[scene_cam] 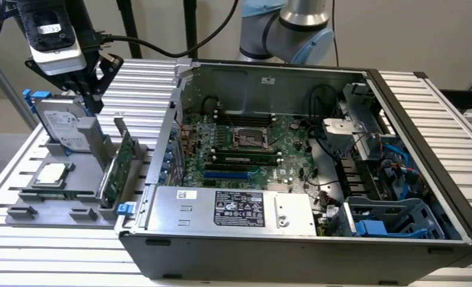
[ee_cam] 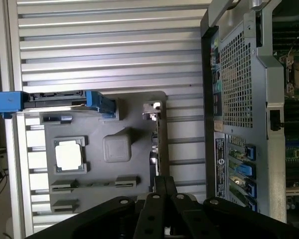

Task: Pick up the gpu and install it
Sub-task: 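Pick up the gpu and move the gpu toward the slot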

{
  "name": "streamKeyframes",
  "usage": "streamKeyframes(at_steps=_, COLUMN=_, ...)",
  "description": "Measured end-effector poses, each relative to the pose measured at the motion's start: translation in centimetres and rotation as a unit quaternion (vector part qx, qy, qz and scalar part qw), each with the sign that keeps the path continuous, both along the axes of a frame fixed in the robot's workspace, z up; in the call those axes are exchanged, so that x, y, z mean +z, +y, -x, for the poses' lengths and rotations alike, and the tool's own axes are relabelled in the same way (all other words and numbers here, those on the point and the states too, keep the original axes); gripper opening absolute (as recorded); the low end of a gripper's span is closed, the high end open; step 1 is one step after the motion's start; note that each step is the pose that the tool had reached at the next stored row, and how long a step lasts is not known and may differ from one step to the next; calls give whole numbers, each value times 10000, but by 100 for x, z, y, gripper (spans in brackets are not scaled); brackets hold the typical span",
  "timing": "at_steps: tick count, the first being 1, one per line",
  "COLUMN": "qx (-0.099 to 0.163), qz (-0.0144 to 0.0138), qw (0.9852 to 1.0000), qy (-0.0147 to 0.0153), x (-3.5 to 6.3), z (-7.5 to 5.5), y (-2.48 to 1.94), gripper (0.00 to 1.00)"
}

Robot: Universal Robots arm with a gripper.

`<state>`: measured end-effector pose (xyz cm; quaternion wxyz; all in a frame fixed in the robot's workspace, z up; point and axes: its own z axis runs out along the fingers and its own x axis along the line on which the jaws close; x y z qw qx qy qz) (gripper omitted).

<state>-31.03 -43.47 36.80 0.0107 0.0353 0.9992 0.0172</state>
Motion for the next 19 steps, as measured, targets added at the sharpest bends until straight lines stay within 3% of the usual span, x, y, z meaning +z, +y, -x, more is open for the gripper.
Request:
streamKeyframes(at_steps=5, qx=0, qz=0, qw=10000, qy=0, x=0, z=0, y=0, gripper=0)
streamKeyframes(at_steps=6, qx=0, qz=0, qw=10000, qy=0, x=0, z=0, y=0, gripper=100)
streamKeyframes(at_steps=12, qx=0, qz=2, qw=10000, qy=0, x=-12, z=5, y=0, gripper=100)
streamKeyframes(at_steps=19, qx=0, qz=8, qw=10000, qy=-1, x=-139, z=111, y=-6, gripper=100)
